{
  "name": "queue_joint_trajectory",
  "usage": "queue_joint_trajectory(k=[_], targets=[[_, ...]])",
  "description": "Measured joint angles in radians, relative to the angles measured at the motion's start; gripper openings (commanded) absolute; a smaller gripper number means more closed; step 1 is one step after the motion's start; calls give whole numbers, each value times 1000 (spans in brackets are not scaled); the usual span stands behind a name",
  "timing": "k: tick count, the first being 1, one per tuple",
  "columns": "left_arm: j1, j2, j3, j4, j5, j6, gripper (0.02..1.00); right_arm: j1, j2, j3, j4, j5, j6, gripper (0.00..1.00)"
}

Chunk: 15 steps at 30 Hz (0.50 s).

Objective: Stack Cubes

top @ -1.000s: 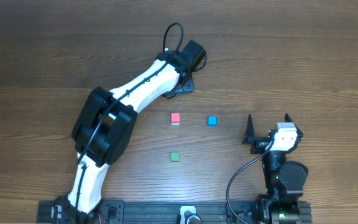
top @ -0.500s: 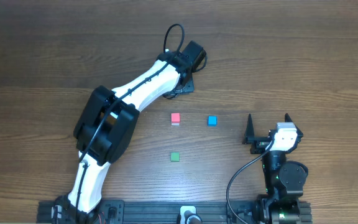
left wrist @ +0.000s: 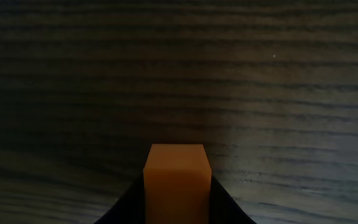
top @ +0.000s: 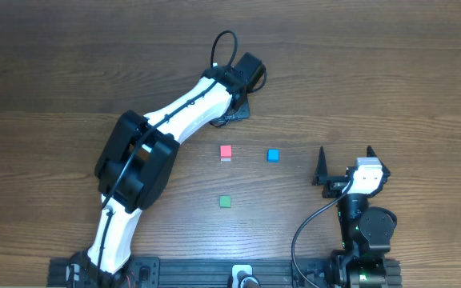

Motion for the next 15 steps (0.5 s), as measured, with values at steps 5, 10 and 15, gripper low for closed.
queue_joint_trajectory(k=[5,10,15], targets=[[-15,-106,-1,-68,-4,-7,64,0,0,0,0,0,0,993],[-78,-307,0,-196,-40,-55,56,0,0,0,0,0,0,993],[-176,-416,-24,-222,-64,-108,56,0,0,0,0,0,0,993]])
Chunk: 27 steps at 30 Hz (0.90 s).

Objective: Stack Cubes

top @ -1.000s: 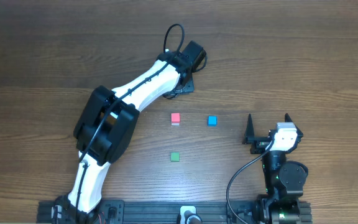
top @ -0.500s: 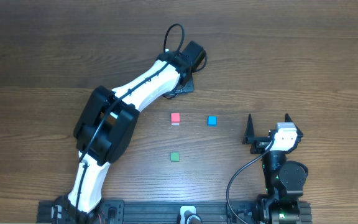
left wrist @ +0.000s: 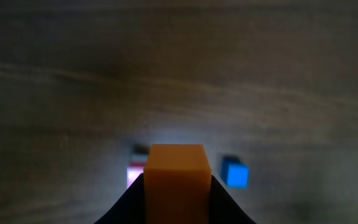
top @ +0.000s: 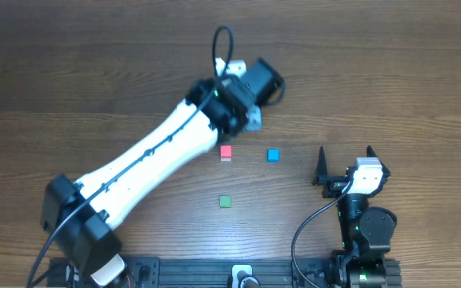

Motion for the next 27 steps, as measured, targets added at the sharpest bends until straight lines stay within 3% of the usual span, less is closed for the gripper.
queue_joint_trajectory(k=[5,27], targets=[[-58,-18,-101,0,-12,-78,49,0,0,0,0,0,0,993],[-27,-18,-323,129,23,-149,42,0,0,0,0,0,0,991]])
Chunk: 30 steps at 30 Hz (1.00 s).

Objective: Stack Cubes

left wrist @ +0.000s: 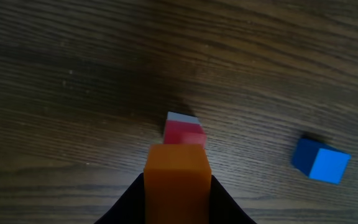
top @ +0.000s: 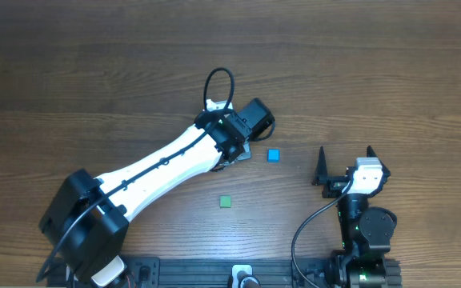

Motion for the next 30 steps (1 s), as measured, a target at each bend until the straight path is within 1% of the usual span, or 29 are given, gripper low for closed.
queue_joint_trajectory(k=[6,30], targets=[[0,11,-4,30,11,1,42,0,0,0,0,0,0,993],[0,39,-8,41,11,20,45,0,0,0,0,0,0,993]])
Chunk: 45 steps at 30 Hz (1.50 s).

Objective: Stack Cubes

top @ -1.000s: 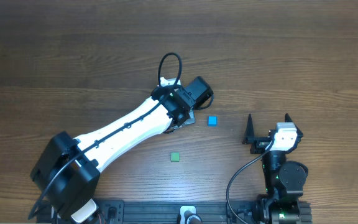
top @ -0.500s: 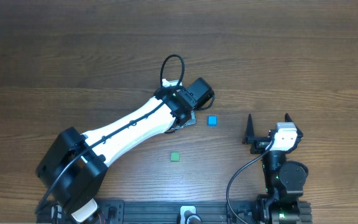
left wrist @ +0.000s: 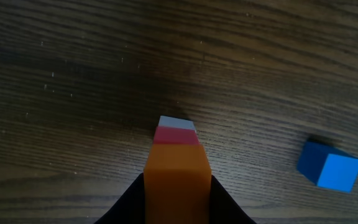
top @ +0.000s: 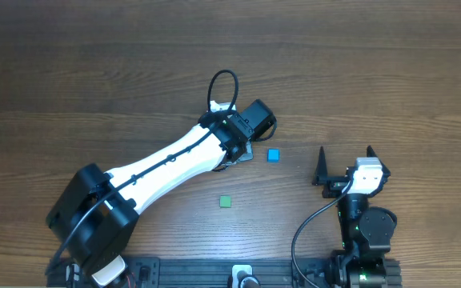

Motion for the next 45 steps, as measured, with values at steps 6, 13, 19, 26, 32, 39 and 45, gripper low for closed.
queue_joint_trajectory(k=[6,13,19,26,32,39,45], targets=[[0,2,0,0,0,0,47,0,0,0,0,0,0,991],[0,3,0,0,0,0,51,0,0,0,0,0,1,991],[0,3,0,0,0,0,49,0,0,0,0,0,0,993],[0,9,0,0,0,0,49,0,0,0,0,0,0,993],[0,23,0,0,0,0,56,0,0,0,0,0,0,991],[0,23,0,0,0,0,220,0,0,0,0,0,0,993],[0,24,0,1,0,4,362,0,0,0,0,0,0,991]])
